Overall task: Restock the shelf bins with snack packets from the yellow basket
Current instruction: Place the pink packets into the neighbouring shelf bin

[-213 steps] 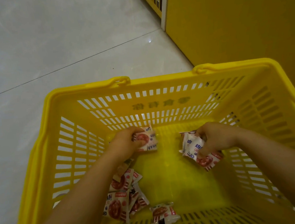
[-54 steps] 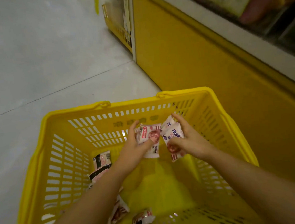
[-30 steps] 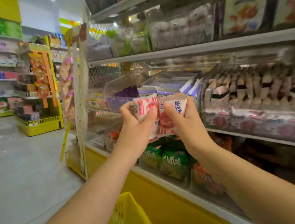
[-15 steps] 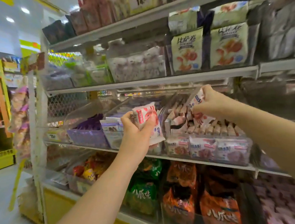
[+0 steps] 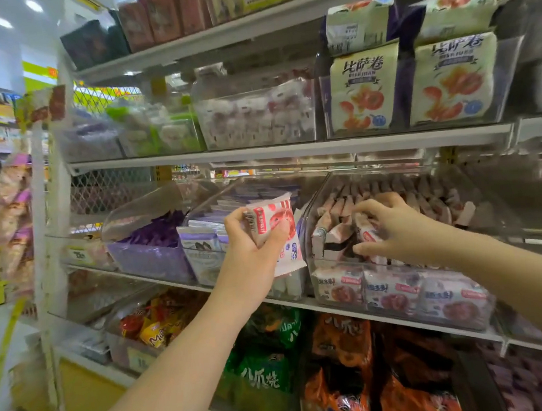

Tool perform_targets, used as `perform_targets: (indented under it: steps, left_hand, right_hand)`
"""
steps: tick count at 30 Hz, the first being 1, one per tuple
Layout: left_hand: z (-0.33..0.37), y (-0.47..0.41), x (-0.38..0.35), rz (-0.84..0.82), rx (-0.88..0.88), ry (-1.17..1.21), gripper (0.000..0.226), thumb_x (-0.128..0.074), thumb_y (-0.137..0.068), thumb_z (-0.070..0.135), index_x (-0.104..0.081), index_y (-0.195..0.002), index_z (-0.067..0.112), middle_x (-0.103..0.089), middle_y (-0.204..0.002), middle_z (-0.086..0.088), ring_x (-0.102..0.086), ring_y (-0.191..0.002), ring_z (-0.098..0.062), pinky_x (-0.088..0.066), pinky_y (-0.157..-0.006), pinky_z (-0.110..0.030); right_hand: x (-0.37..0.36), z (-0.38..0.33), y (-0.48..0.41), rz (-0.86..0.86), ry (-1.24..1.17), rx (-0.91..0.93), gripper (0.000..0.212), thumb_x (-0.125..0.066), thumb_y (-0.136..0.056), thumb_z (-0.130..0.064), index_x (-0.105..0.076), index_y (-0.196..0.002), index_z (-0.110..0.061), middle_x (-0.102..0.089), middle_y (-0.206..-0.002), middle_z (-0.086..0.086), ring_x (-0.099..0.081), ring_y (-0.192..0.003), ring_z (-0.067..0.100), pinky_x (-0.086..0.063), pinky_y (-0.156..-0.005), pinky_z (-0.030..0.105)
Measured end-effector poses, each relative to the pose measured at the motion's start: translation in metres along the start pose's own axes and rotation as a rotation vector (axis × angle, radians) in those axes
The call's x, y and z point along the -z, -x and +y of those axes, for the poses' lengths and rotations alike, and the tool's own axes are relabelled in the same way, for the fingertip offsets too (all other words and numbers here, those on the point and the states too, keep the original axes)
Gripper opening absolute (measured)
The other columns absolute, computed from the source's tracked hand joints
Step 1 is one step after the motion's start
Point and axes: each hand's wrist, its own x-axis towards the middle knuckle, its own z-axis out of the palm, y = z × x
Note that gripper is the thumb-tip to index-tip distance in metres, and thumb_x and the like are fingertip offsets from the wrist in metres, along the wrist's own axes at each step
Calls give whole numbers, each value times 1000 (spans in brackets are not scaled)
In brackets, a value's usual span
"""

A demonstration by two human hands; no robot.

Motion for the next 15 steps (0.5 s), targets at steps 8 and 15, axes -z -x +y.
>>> perform_targets:
  steps: [8,15]
  left_hand:
    - [-8,-2,-9,-55,-22,40,31,-58,-91,38,-31,-103,46,-68,-86,28,-67,-79,5,-47,-56,-8]
    - [-1,-9,-16,-57,-48,18,30,-58,-91,38,-32,-103,45,-66,-81,31,-66,-75,9,-44,-54,-5]
  right_hand:
    - [-2,12,-3,70,88,80,55,-69,-80,-49,-53,-132,-40,-35,-140,1,-38,-128,24,-36,-103,34]
    - [-22,-7,-21,88,60,-8,57,-63,-86,-47,-44,-139,-34,-36,-136,8,-35,-128,31,-39,-102,41]
